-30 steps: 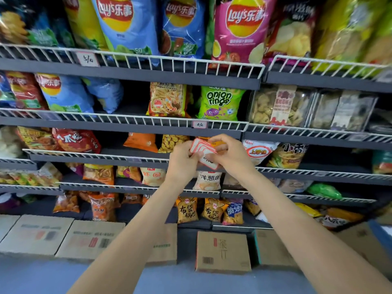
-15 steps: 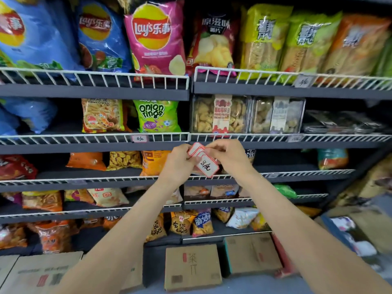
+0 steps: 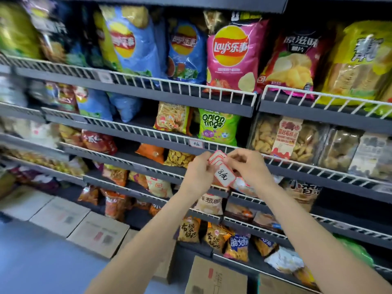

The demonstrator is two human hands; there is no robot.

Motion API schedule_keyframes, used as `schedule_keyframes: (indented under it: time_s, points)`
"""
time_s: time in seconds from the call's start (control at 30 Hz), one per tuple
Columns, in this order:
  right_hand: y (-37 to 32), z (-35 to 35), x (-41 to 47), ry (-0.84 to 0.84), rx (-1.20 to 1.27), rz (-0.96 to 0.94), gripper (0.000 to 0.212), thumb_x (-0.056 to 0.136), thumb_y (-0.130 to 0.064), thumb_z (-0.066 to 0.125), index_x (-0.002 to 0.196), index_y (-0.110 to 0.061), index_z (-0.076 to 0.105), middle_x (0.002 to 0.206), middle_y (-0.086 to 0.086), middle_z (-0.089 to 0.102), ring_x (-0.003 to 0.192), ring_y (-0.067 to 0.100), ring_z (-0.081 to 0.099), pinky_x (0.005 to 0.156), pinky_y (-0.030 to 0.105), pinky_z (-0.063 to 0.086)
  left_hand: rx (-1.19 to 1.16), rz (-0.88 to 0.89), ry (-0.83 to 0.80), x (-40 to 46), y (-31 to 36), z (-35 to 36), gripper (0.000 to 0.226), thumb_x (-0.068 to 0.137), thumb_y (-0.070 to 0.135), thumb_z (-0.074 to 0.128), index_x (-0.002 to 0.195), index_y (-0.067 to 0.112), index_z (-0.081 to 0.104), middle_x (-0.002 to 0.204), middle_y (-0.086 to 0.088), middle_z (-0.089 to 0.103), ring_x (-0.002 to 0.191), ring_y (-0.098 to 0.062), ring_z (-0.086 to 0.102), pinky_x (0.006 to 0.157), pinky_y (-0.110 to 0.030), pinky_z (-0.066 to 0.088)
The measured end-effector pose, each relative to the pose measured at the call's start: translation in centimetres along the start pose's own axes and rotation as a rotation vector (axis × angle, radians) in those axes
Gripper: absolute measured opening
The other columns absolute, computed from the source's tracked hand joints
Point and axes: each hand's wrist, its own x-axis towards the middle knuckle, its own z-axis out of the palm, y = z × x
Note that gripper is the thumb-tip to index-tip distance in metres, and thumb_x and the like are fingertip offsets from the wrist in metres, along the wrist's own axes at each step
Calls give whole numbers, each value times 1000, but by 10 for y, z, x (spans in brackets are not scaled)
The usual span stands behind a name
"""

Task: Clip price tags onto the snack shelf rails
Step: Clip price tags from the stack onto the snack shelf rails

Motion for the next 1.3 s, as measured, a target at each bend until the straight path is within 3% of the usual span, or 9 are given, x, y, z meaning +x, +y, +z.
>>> schedule_keyframes:
  time_s: [0.1,0.23,0.3,0.43,0.63,0.8,1.0,1.13,1.3]
  points:
    - [-18,52,8,-40,53,0,18,87,-10,63,73,-20,61,69,-4,61,63,10,56,57,28,47,18,-24,59,-3,-30,-43,13,93,11,52,103,3,55,98,-14,66,92,-29,62,80,-45,52]
    - [-51,132,9,-52,76,-7,17,89,-12,61,74,-21,60,76,-3,65,74,15,62,69,37,53,47,-46,112,-11,-75,-114,11,94,11,50,104,7,54,93,-5,63,87,-20,59,66,-29,45]
    - [-67,169,11,-42,72,-15,18,89,-13,61,73,-22,60,77,-3,67,76,16,65,67,35,53,41,-66,113,-14,-98,-150,12,94,14,52,104,8,53,97,-8,66,92,-24,61,70,-32,46]
    - [-97,239,16,-20,60,-10,18,87,-14,63,74,-25,59,83,1,69,82,19,67,74,38,55,50,-81,132,-20,-136,-216,16,93,17,56,104,6,56,103,-15,67,95,-30,62,60,-18,37]
    - [-139,315,30,-33,71,-22,19,82,-9,69,69,-18,57,80,12,69,77,28,68,69,44,56,19,-125,135,-17,-182,-295,29,91,19,59,116,5,57,107,-11,67,93,-21,63,76,-28,48]
    - [-154,359,65,-61,138,-7,14,86,-7,64,73,-10,60,73,9,68,63,19,67,57,30,58,-35,-122,182,9,-216,-336,29,91,15,59,117,2,56,101,-11,67,95,-26,65,85,-45,54]
    - [-150,406,126,-21,147,29,15,89,-11,60,74,-13,59,76,7,71,65,15,70,50,15,49,53,-165,205,60,-265,-375,31,93,15,57,123,7,55,111,-9,66,94,-19,61,77,-29,51]
    - [-156,435,163,21,73,-28,23,89,-11,60,69,-21,56,69,2,67,57,11,67,43,7,37,47,-233,224,95,-295,-403,38,92,17,57,129,9,51,120,-11,61,110,-24,58,89,-33,48]
    - [-164,465,204,76,-23,-43,12,89,-10,60,79,-15,61,73,5,68,60,10,67,54,23,51,-39,-353,144,154,-329,-435,43,90,13,61,131,6,50,115,-14,65,101,-31,64,89,-45,53]
